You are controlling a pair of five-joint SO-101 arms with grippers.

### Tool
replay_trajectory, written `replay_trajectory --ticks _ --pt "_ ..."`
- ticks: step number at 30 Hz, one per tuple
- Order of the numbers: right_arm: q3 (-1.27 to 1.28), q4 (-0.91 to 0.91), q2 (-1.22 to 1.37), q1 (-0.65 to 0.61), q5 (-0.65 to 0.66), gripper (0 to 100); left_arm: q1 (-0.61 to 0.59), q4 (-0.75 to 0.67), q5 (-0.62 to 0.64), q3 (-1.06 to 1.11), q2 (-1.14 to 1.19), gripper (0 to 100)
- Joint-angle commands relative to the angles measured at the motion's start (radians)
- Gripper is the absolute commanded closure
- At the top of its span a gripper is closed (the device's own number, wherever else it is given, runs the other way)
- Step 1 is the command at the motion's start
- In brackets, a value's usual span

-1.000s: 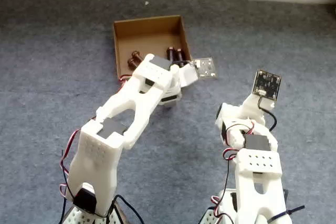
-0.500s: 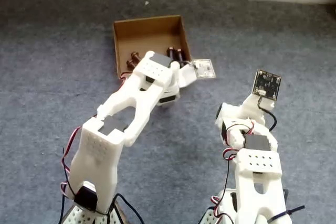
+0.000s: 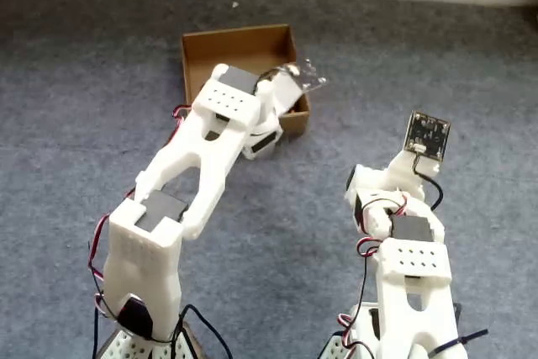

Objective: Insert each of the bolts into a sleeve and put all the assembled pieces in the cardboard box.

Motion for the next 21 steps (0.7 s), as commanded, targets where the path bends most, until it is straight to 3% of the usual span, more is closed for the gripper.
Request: replay_trajectory --ticks 1,8,16,21 --pt "-0.013 -0.022 -0.03 0.005 -0.008 99.5 -0.013 0.054 0.158 -0.01 -0.067 92" --pt "-0.013 -0.022 -0.03 0.005 -0.008 99.5 -0.027 0.114 0.313 0.048 -0.068 92" --pt "-0.012 -0.022 -0.03 0.005 -0.008 99.5 -0.067 0.049 0.296 0.165 -0.159 85" --pt "-0.012 -0.022 -0.03 0.005 -0.008 99.5 -0.061 -0.071 0.216 0.369 -0.329 82"
